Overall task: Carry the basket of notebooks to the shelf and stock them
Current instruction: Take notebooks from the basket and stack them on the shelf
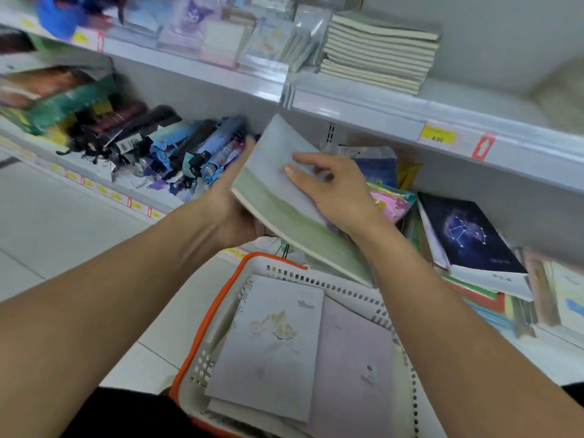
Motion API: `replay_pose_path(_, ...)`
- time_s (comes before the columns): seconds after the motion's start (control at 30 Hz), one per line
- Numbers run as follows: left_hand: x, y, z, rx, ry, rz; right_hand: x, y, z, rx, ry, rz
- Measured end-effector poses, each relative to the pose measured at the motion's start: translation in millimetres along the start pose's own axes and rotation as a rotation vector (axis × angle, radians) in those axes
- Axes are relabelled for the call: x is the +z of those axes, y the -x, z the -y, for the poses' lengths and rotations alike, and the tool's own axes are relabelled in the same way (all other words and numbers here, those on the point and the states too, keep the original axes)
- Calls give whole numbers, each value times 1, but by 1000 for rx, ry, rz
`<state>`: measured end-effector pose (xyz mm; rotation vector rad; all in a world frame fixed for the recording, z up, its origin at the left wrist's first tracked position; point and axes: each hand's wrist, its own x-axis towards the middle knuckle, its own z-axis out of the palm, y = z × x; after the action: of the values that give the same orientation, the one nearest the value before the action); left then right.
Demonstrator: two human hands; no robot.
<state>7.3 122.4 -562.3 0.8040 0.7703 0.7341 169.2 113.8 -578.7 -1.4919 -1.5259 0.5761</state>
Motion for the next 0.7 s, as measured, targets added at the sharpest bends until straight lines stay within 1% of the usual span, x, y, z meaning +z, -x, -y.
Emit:
replay_pose_path(0.03, -1, 3, -1, 0, 16, 20, 5, 1, -3, -53, 23, -17)
replay_pose_path(0.1, -1, 10, -7, -8, -76, 79, 11, 6, -7, -99, -6, 14)
replay_pose_path(0.13, -3, 12, -9, -11, -154, 70, 12, 9, -9, -95, -18, 25)
replay_pose_path(0.17, -7, 12, -10, -19, -224, 39, 12, 13, -12, -46, -42, 9)
replay_pose_path(0.2, -12, 11, -9, -23, -259, 17, 10, 17, -20, 48, -148, -34)
replay_pose_path(0.23, -16, 9, -8, -21, -275, -2, 6, 21, -29, 192, -349, -68)
replay_pose_path(0.27, -19, 8, -7, -25, -290, -6, 2, 25, -38, 360, -636, -50)
replay_pose_path(0.3, -21, 7, -7, -28, -317, -9, -1, 31, -50, 504, -884, 35)
replay_pose_path(0.33, -24, 7, -6, -38, -356, -5, -3, 37, -63, 583, -1032, 95)
replay_pose_path(0.37, -26, 6, -6, -54, -418, -5, -6, 44, -74, 585, -1062, 117)
replay_pose_path(0.43, -27, 4, -7, -43, -630, -20, -7, 60, -88, 491, -933, 46)
replay_pose_path(0.47, -27, 2, -7, -1, -745, -65, -6, 68, -92, 423, -833, -1)
replay_pose_path(0.53, -24, -3, -6, 109, -850, -212, -3, 81, -96, 310, -643, -84)
replay_pose_path(0.57, -23, -5, -5, 148, -840, -262, -1, 85, -95, 266, -587, -124)
replay_pose_path(0.63, -24, -12, -5, 167, -747, -279, -1, 88, -94, 200, -506, -179)
replay_pose_path(0.7, -25, -13, -5, 144, -691, -268, -4, 90, -96, 164, -442, -158)
